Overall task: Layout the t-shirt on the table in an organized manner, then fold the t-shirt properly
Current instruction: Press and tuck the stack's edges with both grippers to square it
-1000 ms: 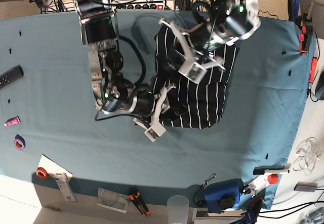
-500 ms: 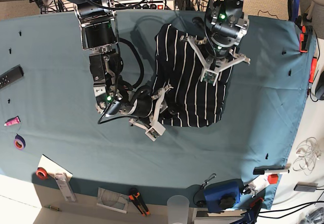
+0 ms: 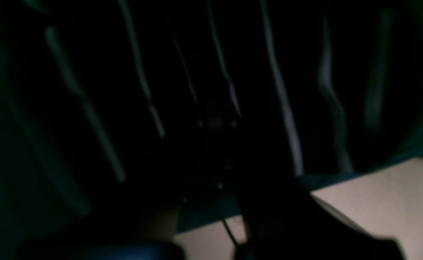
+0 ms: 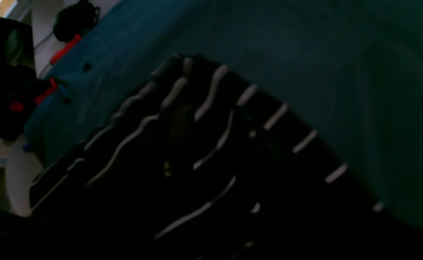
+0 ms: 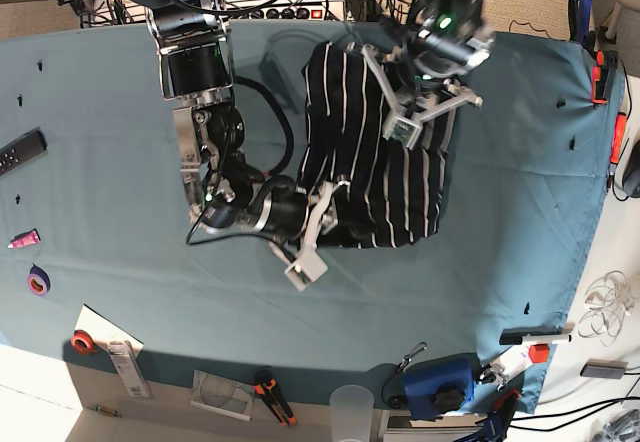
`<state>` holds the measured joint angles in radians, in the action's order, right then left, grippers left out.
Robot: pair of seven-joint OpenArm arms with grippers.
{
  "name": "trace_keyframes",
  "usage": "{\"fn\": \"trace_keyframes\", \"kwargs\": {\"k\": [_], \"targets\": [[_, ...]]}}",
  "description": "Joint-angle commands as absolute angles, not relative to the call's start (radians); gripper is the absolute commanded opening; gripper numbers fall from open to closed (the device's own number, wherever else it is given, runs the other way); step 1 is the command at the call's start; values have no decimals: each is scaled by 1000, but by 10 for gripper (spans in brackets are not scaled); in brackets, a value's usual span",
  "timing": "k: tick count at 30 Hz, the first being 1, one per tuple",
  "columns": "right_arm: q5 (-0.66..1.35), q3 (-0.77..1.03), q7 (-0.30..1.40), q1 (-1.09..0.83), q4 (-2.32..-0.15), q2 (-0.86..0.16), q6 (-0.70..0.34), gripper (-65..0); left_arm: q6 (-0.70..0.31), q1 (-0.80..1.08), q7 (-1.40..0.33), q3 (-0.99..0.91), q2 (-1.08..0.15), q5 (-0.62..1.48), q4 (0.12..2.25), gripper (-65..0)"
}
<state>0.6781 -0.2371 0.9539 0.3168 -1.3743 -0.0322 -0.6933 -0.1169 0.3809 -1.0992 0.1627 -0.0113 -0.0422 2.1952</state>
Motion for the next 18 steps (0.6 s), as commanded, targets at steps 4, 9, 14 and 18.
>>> {"fn": "trace_keyframes", "kwargs": {"k": [4,9,14,18], "targets": [[696,-234,933,379,-1402,-25,-698,-470,-67,389,-1027,165,-17,-44,2356,-650],[688,-235,931,395,-1399,-4,-698,-650,-64,419,-1014,165,-20,-102,2356,-650],[687,-237,931,393,-1399,64,-698,-650,-6,426,-1025,165,-20,-261,2356,-650],[581,-270,933,394,-1393,122,-698,-650,6,463,-1024,165,-20,-270,2356,-650]]}}
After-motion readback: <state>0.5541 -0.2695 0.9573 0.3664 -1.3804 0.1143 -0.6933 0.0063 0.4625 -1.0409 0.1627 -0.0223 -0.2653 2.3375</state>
